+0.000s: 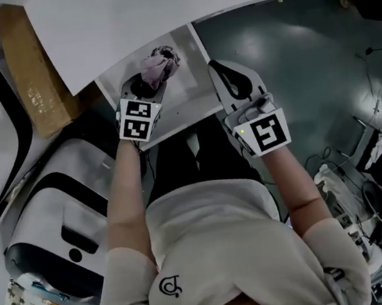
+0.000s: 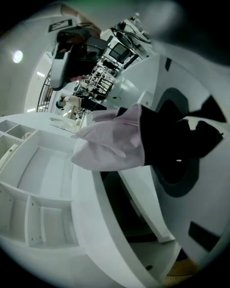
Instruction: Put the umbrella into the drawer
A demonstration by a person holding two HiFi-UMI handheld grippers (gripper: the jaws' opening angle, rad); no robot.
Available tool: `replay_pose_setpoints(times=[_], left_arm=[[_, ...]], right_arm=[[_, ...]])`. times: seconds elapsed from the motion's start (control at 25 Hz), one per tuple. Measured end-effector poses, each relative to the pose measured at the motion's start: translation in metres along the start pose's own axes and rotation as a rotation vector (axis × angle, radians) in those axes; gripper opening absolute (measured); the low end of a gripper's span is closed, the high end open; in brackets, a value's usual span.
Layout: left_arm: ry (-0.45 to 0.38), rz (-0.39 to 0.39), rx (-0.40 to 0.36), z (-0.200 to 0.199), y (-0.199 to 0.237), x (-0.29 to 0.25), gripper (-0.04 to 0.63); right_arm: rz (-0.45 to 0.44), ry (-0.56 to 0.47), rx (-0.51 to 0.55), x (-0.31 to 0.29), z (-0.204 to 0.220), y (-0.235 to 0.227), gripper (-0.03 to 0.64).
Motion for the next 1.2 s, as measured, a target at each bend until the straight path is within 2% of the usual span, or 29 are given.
replay_pose_setpoints(times=[0.16, 0.44, 0.6, 0.84, 0.92, 1.0, 1.2], left_arm=[[0.070, 0.011, -0.043, 0.015, -0.001, -0.027, 0.222], [0.199, 0.031, -0.020, 0.048, 0.009, -0.067, 0.222], [0.246, 0.038, -0.024, 0.061, 0.011, -0.080, 0.221], [0.224, 0.030, 0.014, 0.064, 0.014, -0.083, 0.233], [0.219, 0.010, 0.048, 0.068, 0.015, -0.082, 0.264], [0.206, 0.003, 0.086, 0.065, 0.013, -0.078, 0.328], [0.108, 0.011, 0.093, 0.030, 0.001, -0.053, 0.356]], right_arm=[[0.028, -0.016, -0.019, -0.006, 0.011, -0.015, 0.006], [0.018, 0.010, -0.039, -0.013, 0.040, -0.027, 0.006], [0.020, 0.037, -0.065, -0.010, 0.053, -0.031, 0.006], [0.001, 0.052, -0.077, -0.009, 0.060, -0.034, 0.006], [-0.002, 0.048, -0.088, -0.011, 0.059, -0.033, 0.006], [-0.008, 0.042, -0.096, -0.012, 0.054, -0.032, 0.006], [-0.038, 0.025, -0.086, -0.013, 0.035, -0.025, 0.006]])
Point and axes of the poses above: the fingertips, and each gripper's own axes: x backward along the fingers, y to its left, z out of its underside, the point moved 10 cm from there along x, backward along the fingers, and after that the axes turned 11 degrees about -y, right-handed, at the moved point
